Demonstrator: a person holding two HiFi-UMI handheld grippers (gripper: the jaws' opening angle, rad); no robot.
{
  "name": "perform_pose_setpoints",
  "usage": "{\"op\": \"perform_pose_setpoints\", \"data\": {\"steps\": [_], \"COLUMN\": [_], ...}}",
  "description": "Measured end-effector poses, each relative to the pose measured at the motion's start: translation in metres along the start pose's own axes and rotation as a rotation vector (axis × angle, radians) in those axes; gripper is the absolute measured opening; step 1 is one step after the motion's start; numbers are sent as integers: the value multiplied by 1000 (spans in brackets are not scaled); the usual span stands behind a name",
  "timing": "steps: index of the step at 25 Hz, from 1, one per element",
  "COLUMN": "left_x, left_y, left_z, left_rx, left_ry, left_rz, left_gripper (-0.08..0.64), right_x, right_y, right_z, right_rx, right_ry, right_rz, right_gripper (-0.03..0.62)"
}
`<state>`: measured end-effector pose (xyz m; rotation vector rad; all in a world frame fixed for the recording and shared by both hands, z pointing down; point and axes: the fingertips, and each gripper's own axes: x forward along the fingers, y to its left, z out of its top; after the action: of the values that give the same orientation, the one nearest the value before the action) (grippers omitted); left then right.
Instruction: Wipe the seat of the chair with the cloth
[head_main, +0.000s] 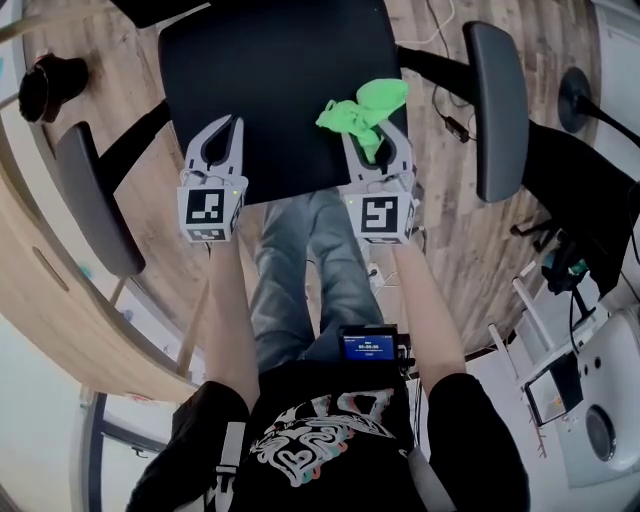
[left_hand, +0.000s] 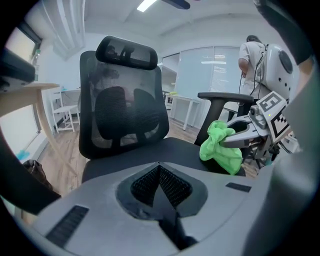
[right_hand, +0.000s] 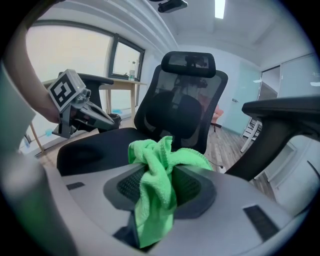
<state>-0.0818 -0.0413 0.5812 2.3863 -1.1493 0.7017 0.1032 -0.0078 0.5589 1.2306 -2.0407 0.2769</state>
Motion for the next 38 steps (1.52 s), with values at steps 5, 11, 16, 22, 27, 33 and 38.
{"op": "perform_pose_setpoints", "data": {"steps": [5,11,16,22,27,33,38], "left_x": [9,20,25,24,24,25,26], "left_y": [-7,-1,-7,-2,2,0,0], "left_z": [-17,-23,-32,-45,-49,-42,-49], "left_rx": [-18,-48,-45,-15,-13,-42,-48], "left_ry": [13,5,16,42,48,28,42], "left_rz": [-21,-3,-25,-42,-44,-41,-40], "left_gripper": [2,2,0,2,2,2,2], "right_x": [8,38,49,60,67,71,71], "right_y": [-11,-7,2,1,10,12,10], "right_z": [-25,-40,-53,-79,-102,-104,-106], "right_rx": [54,66,79,88,99,84,98], "right_ry": [32,18,48,112,201,236,260], "right_rz": [-38,-36,-17,-23,31,45,44], "right_gripper": [147,147,147,147,147,147,147]}}
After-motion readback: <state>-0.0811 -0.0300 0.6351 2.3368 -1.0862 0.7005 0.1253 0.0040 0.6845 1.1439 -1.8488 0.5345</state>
